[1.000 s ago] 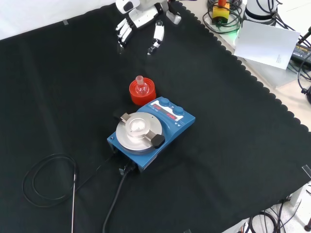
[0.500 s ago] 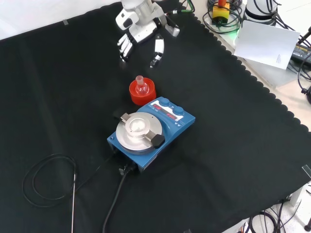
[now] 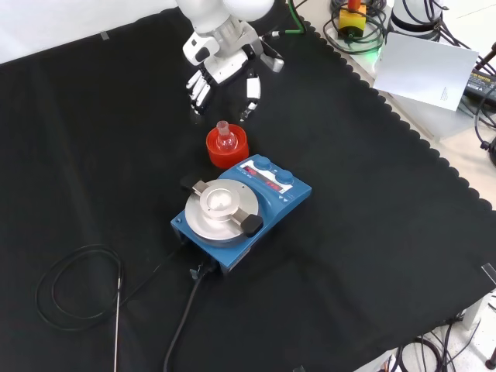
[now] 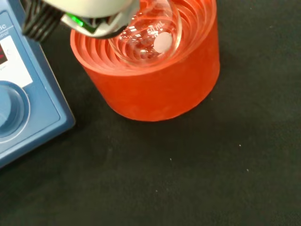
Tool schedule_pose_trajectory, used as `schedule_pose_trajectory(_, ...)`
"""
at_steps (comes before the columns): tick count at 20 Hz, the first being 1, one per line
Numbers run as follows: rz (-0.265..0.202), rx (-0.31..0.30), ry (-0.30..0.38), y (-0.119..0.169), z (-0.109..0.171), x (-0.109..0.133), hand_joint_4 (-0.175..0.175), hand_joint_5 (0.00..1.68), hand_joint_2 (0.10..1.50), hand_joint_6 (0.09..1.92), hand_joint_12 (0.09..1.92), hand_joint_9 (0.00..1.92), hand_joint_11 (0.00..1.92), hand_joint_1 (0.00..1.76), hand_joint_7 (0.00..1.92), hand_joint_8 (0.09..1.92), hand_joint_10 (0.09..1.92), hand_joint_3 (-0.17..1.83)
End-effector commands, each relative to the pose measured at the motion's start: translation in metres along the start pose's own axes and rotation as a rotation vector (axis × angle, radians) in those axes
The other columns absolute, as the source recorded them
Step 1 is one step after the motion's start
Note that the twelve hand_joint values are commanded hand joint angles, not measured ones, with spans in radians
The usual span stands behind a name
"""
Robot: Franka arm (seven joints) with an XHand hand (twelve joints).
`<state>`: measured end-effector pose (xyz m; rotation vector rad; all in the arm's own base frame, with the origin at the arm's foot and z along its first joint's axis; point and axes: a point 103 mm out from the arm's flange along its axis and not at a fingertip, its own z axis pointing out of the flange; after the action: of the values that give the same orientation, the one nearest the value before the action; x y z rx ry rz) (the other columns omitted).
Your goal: Pick up the round-bottom flask.
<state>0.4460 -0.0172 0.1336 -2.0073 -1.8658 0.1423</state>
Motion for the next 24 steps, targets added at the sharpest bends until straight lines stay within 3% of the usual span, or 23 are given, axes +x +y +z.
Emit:
schedule_pose_trajectory(1, -0.013, -0.034, 0.004, 0.011, 0.005, 0.007, -0.037, 0.52, 0.58, 0.35, 1.39, 0.49, 0.22, 0.93, 0.27, 0.68, 0.65, 0.67)
schedule_pose_trajectory(9, -0.015, -0.031, 0.004, 0.022, 0.011, 0.009, -0.041, 0.56, 0.57, 0.43, 1.37, 0.50, 0.24, 0.94, 0.27, 0.69, 0.65, 0.70)
schedule_pose_trajectory(15, -0.025, -0.060, 0.011, 0.031, 0.017, 0.010, -0.053, 0.61, 0.58, 0.62, 1.36, 0.53, 0.28, 0.94, 0.29, 0.69, 0.64, 0.70)
schedule_pose_trajectory(24, -0.020, -0.052, 0.008, 0.034, 0.022, 0.010, -0.086, 0.84, 0.59, 0.79, 1.36, 0.56, 0.31, 0.95, 0.32, 0.70, 0.64, 0.70)
